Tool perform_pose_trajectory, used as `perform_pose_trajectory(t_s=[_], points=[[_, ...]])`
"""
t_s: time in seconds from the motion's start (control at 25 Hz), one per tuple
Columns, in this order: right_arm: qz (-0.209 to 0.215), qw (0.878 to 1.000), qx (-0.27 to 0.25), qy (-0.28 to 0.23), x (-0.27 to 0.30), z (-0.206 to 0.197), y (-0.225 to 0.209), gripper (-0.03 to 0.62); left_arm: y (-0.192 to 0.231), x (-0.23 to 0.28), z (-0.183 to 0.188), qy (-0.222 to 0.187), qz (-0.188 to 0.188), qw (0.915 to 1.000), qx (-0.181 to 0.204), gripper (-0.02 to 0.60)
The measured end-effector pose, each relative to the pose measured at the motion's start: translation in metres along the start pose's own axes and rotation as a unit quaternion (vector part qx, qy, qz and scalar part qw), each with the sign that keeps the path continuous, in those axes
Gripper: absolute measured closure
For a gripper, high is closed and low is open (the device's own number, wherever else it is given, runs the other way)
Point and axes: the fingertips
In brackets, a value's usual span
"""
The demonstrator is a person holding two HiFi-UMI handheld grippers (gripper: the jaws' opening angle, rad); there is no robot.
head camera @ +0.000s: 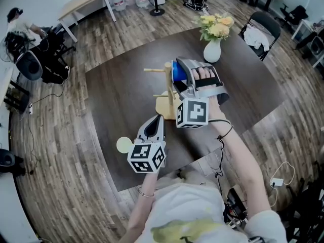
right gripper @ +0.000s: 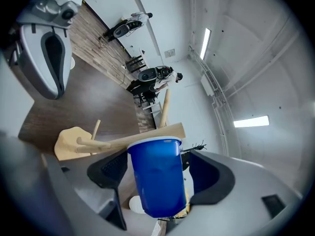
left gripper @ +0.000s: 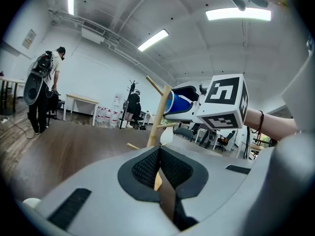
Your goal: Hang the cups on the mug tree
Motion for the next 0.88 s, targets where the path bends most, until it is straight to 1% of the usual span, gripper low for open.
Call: perform_pose_trajectory(t_s=[0.36,0.56,0.68,0.8,0.84,0.88], points=[[-0.010,1.000,0.025,-0.004,-0.016,0.001,-0.002,0.223,-0.008,-0.002,-0.001,0.002,-0.017,0.9998,0.007,0.558],[-0.012,0.999,0.046,-0.017,-0.028,0.008,-0.001,0.223,-0.009,-0.008,-0.003,0.003,-0.026,0.9996,0.013,0.558],[-0.023,0.998,0.060,-0.026,-0.036,0.013,-0.002,0.224,-0.007,-0.011,-0.004,0.003,-0.031,0.9994,0.017,0.558],[-0.026,0.994,0.089,-0.050,-0.045,0.021,-0.004,0.227,-0.005,-0.013,-0.005,0.003,-0.035,0.9992,0.019,0.558],[-0.026,0.993,0.104,-0.059,-0.049,0.022,-0.004,0.236,-0.005,-0.014,-0.005,0.003,-0.037,0.9991,0.020,0.558],[-0.030,0.991,0.115,-0.064,-0.053,0.023,-0.005,0.278,-0.005,-0.014,-0.006,0.003,-0.038,0.9991,0.020,0.558]])
Point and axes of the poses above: the fingertips, and each gripper's own axes: x forward along the fingers, y to its left, z out of its top, and after that the axes turned 6 degrees about y, right-handed
